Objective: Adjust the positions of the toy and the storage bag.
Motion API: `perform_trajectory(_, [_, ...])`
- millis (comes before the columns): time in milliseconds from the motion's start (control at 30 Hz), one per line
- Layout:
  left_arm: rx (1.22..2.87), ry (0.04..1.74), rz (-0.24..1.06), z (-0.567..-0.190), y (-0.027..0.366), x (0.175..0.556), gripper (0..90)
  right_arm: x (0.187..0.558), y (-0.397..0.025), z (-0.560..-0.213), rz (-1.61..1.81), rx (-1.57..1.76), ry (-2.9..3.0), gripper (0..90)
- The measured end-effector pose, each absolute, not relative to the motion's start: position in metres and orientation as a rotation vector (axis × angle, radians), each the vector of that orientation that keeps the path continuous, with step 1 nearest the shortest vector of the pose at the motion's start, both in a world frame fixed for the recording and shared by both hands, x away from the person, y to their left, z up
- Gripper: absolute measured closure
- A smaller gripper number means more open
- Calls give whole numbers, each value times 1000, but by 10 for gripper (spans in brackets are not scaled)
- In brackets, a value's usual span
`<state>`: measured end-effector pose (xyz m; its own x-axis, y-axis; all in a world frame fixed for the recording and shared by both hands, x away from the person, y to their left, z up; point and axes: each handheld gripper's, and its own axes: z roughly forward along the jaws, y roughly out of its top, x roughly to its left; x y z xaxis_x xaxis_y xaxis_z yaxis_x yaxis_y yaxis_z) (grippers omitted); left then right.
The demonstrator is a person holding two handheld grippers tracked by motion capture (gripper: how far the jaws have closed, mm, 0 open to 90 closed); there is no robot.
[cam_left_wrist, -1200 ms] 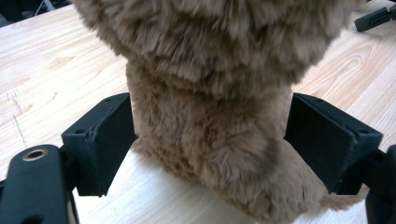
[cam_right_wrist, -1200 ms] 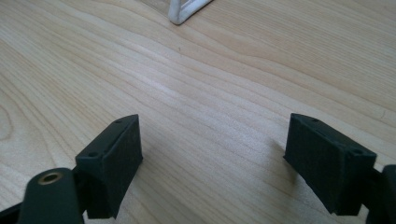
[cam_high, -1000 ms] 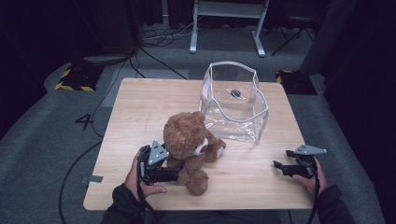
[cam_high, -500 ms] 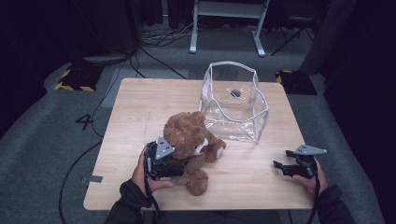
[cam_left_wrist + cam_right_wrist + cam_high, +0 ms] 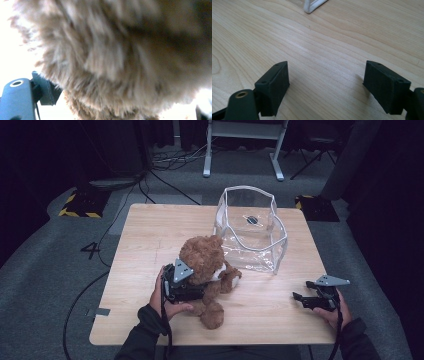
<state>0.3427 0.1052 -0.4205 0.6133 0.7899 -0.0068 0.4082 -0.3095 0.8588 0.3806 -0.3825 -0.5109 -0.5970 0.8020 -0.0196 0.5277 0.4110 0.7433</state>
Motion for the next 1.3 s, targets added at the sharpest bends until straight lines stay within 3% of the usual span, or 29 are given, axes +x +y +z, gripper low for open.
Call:
perform_trajectory(567, [1972,983,532,-423,88,367,140,381,-383,-511,1011,1142,2298,205])
perform_trajectory(733, [1992,972,525,-426,84,372,243,381,-383,-511,1011,1142,2298,205])
perform_trajectory(933, [2043,925,558,-428,77,371,456,380,-383,-511,1010,1143,2298,205])
perform_trajectory(1100, [2030,919,602,-429,80,368,509,380,-383,-511,1011,1142,2298,205])
perform_trajectory(1300, [1985,934,559,-429,97,367,516,380,-383,-511,1001,1144,2294,170])
